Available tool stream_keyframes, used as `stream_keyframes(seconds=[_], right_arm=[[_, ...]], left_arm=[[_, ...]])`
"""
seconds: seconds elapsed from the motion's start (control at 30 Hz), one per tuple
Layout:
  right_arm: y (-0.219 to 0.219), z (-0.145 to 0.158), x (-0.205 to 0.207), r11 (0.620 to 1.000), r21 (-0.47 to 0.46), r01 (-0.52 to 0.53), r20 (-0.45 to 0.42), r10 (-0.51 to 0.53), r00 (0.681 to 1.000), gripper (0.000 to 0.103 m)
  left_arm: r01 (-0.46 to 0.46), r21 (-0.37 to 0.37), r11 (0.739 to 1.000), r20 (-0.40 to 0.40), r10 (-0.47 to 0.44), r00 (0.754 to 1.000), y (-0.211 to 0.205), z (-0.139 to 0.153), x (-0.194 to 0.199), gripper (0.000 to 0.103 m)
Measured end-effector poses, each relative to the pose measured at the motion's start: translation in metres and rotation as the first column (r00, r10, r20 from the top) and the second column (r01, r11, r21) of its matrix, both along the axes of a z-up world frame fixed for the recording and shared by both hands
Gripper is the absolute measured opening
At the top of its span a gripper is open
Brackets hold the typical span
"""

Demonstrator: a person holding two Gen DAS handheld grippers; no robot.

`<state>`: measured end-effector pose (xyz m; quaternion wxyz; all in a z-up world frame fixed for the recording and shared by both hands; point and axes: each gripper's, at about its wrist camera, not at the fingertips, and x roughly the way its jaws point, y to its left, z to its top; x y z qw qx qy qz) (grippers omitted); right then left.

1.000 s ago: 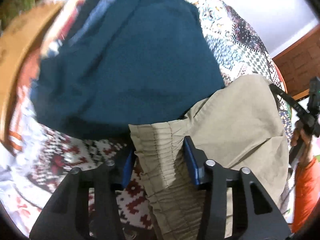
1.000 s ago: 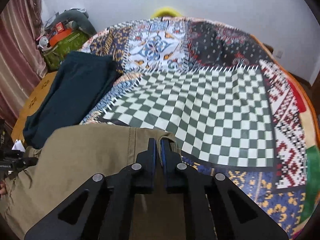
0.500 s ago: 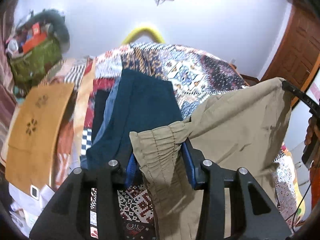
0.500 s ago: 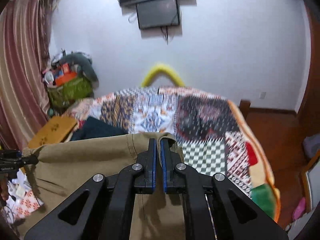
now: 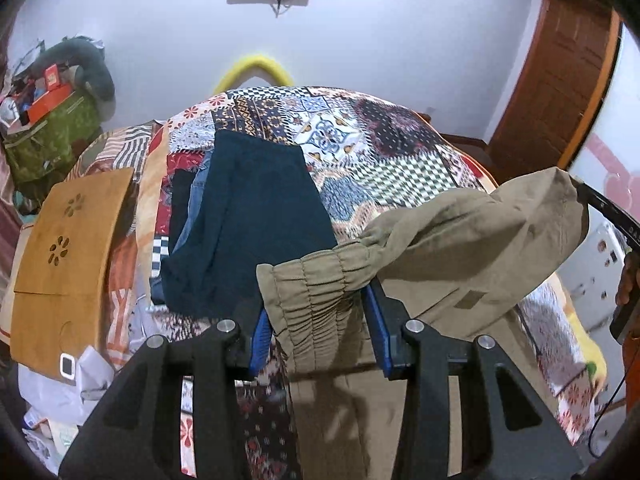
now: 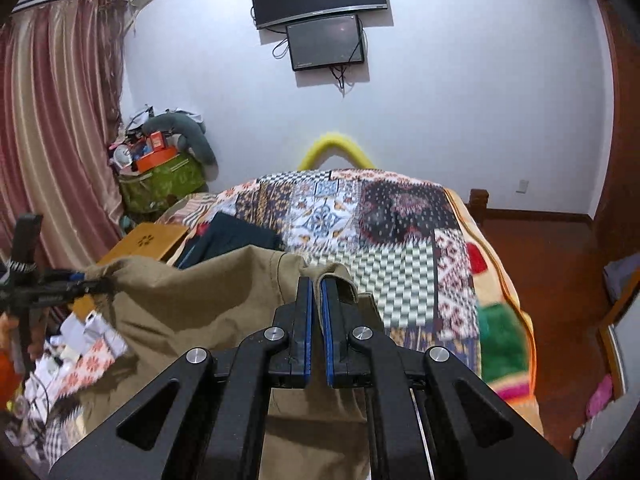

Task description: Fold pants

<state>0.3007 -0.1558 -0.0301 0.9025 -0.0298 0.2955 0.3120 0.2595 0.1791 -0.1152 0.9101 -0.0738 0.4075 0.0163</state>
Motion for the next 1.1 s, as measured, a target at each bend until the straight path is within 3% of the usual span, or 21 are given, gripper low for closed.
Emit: stream_keyframes(seconds=[0.4,0.83,1.0,1.1], right_arm=[[-0.04,-0.044,-0.091,0.999,-0.028,0.016,-0.081,-0.019,0.997,0.004],[-0.06,-0.108,-0.151,0.995,-0.088,0.037,-0.211,-0.055,0.976,0.004],[-0.062,-0.129,-0.164,0.988,-0.14,0.06,-0.232,-0.092,0.968,0.005],[-0.066,-0.136,-0.173,0.986,-0.151,0.071,-0.247,-0.107,0.963,0.005]], left_arm=[[0.053,0.047,0.997,-0.041,-0.052,0.998,-0.027,-0.028,-0.076,0.042],[0.013,0.047,0.999,-0.107,-0.008,0.994,-0.029,-0.065,-0.129,0.042],[0.002,0.095,0.995,-0.115,0.009,0.993,-0.033,-0.071,-0.144,0.048],[-0.002,0.137,0.991,-0.093,0.015,0.996,-0.038,-0.065,-0.15,0.06]])
